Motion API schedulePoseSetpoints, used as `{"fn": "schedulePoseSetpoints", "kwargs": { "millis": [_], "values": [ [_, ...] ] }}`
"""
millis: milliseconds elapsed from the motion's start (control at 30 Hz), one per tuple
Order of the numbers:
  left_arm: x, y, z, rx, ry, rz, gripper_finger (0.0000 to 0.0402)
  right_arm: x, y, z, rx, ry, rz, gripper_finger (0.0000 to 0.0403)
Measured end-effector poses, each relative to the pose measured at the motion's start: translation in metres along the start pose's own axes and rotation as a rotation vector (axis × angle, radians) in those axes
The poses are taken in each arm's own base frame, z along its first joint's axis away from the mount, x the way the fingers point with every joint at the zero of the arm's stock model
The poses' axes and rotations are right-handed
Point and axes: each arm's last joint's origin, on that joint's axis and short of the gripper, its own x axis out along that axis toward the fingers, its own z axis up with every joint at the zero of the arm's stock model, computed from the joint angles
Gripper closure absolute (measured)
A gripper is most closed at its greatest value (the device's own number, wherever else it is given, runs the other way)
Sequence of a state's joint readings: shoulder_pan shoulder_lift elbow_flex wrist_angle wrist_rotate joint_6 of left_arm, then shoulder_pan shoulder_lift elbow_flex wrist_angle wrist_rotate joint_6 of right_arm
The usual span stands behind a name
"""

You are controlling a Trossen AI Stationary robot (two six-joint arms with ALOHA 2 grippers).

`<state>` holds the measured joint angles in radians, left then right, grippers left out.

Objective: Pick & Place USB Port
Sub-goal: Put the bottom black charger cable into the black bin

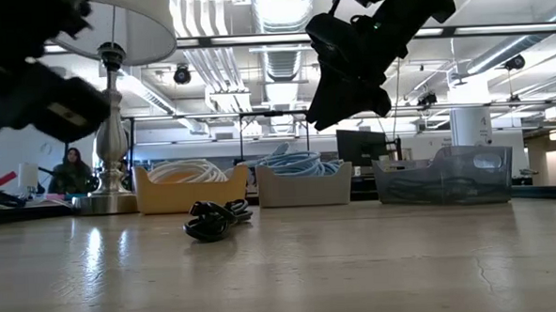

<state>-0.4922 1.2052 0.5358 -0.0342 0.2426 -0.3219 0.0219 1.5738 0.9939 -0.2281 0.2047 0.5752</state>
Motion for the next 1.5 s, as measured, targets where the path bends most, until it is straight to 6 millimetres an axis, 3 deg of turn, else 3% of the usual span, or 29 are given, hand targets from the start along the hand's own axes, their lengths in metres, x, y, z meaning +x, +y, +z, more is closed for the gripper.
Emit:
{"fn": "schedulePoseSetpoints", "kwargs": {
  "millis": [300, 700, 1033, 1267, 1500],
  "values": [
    [0.033, -0.027, -0.028, -0.035, 0.121, 0.078, 0.0259, 0.000, 0.000, 0.000, 0.000, 0.001, 0.000, 0.0279],
    [0.063, -0.021, -0.049, -0.129, 0.226, 0.141, 0.0263, 0.000, 0.000, 0.000, -0.007, 0.002, 0.003, 0.0287],
    [0.062, -0.020, -0.044, -0.055, 0.164, 0.174, 0.0355, 0.001, -0.001, 0.000, -0.033, 0.021, 0.036, 0.0296],
    [0.049, -0.014, -0.027, 0.108, -0.018, 0.376, 0.0348, 0.000, 0.002, 0.002, -0.142, 0.002, 0.058, 0.0291],
    [0.023, 0.008, -0.004, 0.165, -0.113, 0.606, 0.0351, -0.002, 0.013, 0.010, -0.199, -0.050, 0.262, 0.0283]
  ]
}}
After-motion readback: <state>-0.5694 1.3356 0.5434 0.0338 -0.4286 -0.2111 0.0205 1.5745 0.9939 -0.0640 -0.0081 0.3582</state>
